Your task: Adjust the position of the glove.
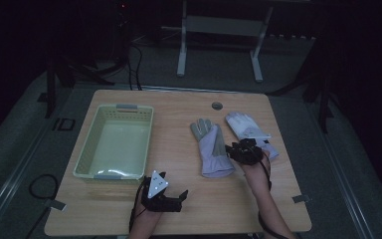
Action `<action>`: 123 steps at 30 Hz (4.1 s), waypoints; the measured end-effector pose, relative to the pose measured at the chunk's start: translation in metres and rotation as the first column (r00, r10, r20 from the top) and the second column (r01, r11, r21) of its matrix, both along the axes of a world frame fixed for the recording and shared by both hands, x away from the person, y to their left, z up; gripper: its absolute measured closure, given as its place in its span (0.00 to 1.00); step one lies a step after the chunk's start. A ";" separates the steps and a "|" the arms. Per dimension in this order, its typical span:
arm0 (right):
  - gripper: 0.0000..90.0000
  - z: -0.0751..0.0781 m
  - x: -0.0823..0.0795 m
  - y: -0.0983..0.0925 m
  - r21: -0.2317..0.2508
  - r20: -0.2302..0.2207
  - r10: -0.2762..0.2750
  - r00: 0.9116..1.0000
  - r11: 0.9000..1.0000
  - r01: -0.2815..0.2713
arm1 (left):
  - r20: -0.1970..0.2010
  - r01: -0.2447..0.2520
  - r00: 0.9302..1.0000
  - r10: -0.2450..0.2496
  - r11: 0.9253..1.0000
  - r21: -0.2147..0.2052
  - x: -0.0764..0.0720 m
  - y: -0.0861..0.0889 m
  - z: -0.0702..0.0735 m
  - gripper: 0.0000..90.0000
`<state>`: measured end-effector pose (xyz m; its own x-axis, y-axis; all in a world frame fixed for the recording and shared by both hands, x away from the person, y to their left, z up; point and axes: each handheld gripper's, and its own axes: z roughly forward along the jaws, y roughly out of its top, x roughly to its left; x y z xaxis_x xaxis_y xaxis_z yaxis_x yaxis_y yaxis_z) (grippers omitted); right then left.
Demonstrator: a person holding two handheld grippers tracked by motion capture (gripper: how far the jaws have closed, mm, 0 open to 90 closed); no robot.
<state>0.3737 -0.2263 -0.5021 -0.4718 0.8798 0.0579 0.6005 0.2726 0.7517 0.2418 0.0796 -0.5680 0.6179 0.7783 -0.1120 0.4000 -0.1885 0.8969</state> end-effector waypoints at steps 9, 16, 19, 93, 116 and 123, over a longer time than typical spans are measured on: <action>0.69 -0.005 0.011 -0.047 -0.075 0.018 0.012 1.000 0.997 -0.011 | -0.002 0.002 1.000 -0.002 1.000 0.000 0.000 0.000 0.000 0.00; 0.66 -0.001 0.022 -0.075 -0.124 0.013 0.001 1.000 0.992 0.000 | -0.002 0.001 1.000 -0.001 1.000 -0.002 0.000 0.000 0.000 0.00; 0.63 0.003 0.028 -0.083 -0.140 0.021 0.008 1.000 0.990 -0.005 | -0.001 0.000 1.000 0.000 1.000 -0.002 0.000 0.000 0.000 0.00; 0.87 0.012 0.000 -0.105 0.018 -0.093 -0.311 0.946 0.949 0.314 | 0.002 -0.002 1.000 0.002 1.000 -0.003 0.000 0.000 0.000 0.00; 0.65 -0.013 0.019 -0.115 -0.062 -0.057 -0.174 0.983 0.983 0.170 | -0.006 0.006 1.000 -0.006 1.000 -0.005 0.001 0.000 0.000 0.00; 0.54 -0.002 0.015 -0.126 -0.119 -0.009 -0.052 0.999 0.992 0.051 | -0.007 0.011 1.000 -0.011 1.000 -0.002 0.001 0.000 0.000 0.00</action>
<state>0.3885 -0.3523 -0.5039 -0.4255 0.9040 -0.0424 0.6253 0.3275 0.7084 0.2425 0.0795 -0.5681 0.6258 0.7711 -0.1178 0.4040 -0.1912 0.8945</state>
